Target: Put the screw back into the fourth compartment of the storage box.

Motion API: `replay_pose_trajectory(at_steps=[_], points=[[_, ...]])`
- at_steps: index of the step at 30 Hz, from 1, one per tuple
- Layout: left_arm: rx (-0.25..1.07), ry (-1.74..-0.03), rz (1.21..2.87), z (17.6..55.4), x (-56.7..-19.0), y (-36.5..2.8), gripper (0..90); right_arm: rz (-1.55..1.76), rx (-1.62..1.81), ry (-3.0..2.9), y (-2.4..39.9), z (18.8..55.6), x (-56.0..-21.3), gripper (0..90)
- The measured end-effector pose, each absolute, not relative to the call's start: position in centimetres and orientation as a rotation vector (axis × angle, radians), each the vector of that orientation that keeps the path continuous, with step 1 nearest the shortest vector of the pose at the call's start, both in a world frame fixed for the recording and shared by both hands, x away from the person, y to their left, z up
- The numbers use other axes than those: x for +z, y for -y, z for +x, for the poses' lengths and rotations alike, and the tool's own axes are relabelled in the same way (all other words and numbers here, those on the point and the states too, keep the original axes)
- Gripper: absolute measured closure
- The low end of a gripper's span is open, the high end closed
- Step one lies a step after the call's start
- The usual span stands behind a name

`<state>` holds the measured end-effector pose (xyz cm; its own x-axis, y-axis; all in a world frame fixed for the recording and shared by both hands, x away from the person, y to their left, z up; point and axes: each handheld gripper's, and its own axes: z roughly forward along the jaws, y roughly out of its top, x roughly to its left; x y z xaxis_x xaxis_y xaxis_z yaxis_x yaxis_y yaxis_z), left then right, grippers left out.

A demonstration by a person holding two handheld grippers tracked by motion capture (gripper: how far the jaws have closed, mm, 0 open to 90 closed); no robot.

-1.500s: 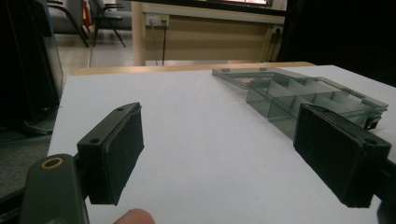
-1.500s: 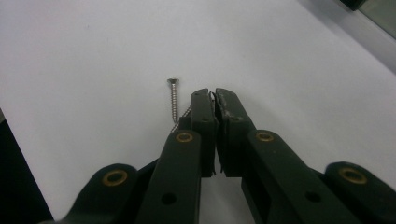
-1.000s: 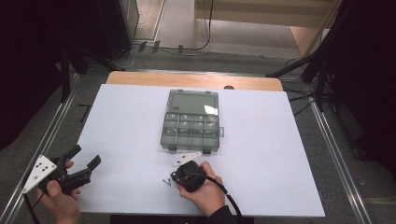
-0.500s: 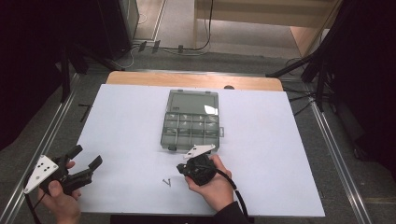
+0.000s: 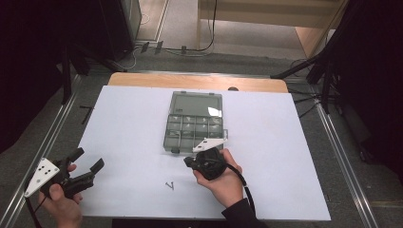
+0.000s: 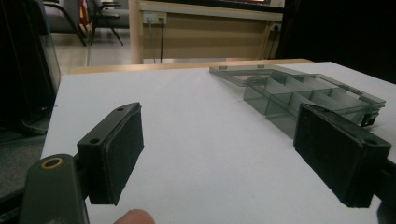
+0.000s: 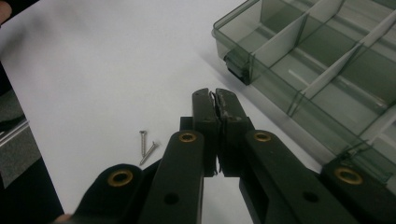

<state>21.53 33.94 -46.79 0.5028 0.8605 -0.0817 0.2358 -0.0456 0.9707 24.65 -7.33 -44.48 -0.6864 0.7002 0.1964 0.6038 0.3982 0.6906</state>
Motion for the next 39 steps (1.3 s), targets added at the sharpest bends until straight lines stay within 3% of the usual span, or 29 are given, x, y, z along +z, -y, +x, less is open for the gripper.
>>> replay_pose_trajectory(at_steps=[39], points=[[0.662,-0.975,1.578,21.5,-46.9,-33.8,16.4,1.223,1.182,-2.391,11.4,27.6,-41.9,89.6]])
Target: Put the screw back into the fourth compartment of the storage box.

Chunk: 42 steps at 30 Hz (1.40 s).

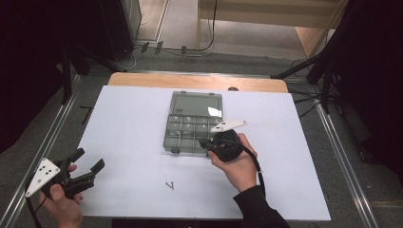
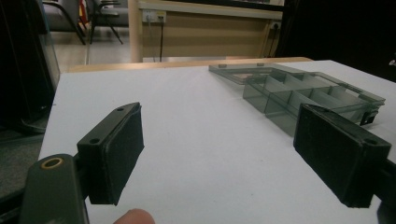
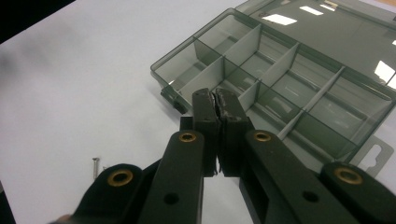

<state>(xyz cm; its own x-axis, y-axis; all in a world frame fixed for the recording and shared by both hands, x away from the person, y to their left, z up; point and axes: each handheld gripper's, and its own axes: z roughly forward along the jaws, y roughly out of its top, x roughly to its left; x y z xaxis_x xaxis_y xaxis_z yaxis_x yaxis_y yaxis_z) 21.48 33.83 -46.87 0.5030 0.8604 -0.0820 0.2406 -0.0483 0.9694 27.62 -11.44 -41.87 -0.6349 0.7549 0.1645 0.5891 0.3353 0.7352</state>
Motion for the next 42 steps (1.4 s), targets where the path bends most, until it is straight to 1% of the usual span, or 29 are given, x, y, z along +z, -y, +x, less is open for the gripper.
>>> replay_pose_trajectory(at_steps=[21,42], points=[[0.663,-0.975,1.581,21.5,-46.9,-33.8,16.3,1.242,1.18,-2.321,13.4,29.6,-41.4,89.6],[0.658,-0.972,1.585,21.5,-46.9,-33.8,16.4,1.259,1.133,-2.27,14.9,32.0,-41.8,89.6]])
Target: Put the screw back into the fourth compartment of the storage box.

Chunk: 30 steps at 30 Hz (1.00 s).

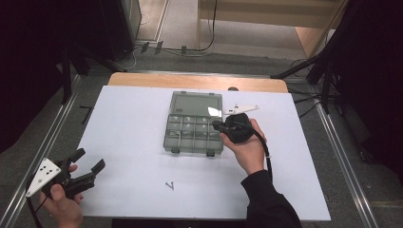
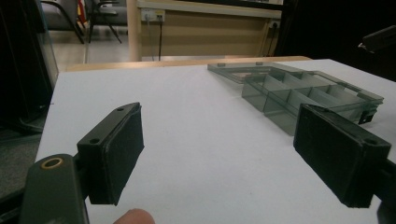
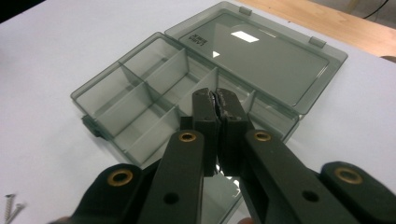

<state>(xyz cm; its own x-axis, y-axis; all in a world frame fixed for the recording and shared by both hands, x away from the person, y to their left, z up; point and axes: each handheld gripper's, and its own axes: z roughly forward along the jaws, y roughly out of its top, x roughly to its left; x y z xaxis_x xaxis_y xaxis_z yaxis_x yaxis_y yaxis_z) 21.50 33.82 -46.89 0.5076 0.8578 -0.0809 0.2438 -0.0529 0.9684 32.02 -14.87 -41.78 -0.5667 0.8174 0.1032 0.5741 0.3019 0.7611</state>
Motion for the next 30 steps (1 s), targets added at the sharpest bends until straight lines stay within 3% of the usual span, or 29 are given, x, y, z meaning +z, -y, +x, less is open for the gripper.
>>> replay_pose_trajectory(at_steps=[30], points=[[0.651,-0.971,1.583,21.6,-46.9,-33.7,16.4,1.407,0.967,-2.321,15.0,37.1,-46.6,89.5]])
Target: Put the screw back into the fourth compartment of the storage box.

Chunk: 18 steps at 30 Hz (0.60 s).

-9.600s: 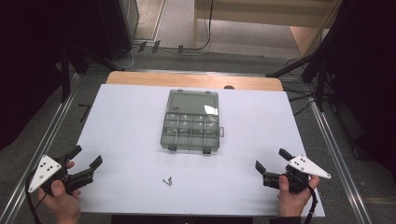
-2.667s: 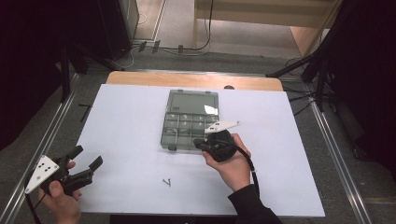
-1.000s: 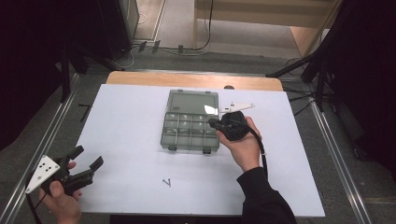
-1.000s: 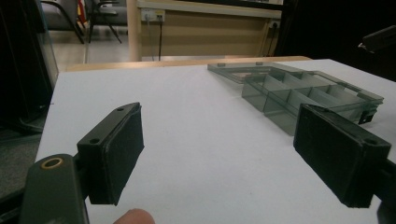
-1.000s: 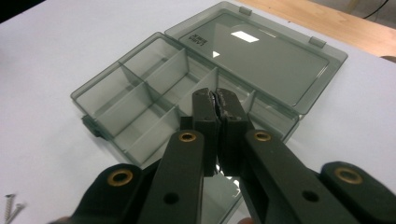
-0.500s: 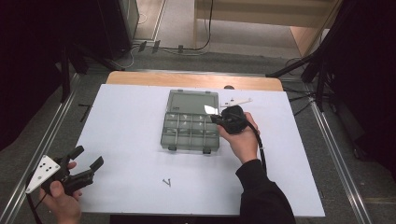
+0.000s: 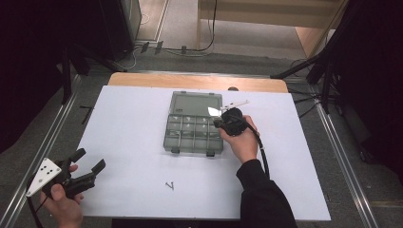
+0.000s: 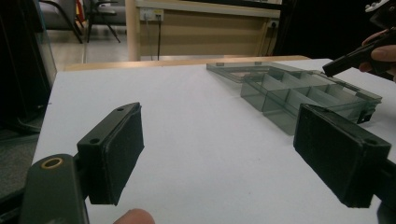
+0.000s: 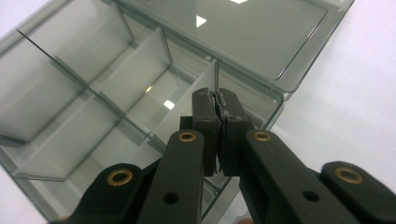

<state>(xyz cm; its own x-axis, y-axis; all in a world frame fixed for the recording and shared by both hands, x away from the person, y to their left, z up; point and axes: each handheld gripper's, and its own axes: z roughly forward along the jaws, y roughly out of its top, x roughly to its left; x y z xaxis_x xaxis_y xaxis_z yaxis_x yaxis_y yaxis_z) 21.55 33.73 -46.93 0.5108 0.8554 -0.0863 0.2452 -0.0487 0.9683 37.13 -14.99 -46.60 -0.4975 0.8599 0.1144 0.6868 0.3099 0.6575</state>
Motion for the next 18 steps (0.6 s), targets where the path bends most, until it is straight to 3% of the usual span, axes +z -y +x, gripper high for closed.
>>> replay_pose_trajectory(at_steps=[7,12,18], points=[[0.651,-0.971,1.582,21.6,-46.9,-33.8,16.4,1.418,0.927,-2.358,14.5,37.5,-47.6,87.3],[0.653,-0.973,1.583,21.5,-46.9,-33.8,16.4,1.464,0.997,-2.343,14.7,37.4,-47.2,71.6],[0.651,-0.973,1.58,21.5,-46.9,-33.8,16.4,1.418,1.06,-2.34,14.4,36.6,-46.3,43.7]])
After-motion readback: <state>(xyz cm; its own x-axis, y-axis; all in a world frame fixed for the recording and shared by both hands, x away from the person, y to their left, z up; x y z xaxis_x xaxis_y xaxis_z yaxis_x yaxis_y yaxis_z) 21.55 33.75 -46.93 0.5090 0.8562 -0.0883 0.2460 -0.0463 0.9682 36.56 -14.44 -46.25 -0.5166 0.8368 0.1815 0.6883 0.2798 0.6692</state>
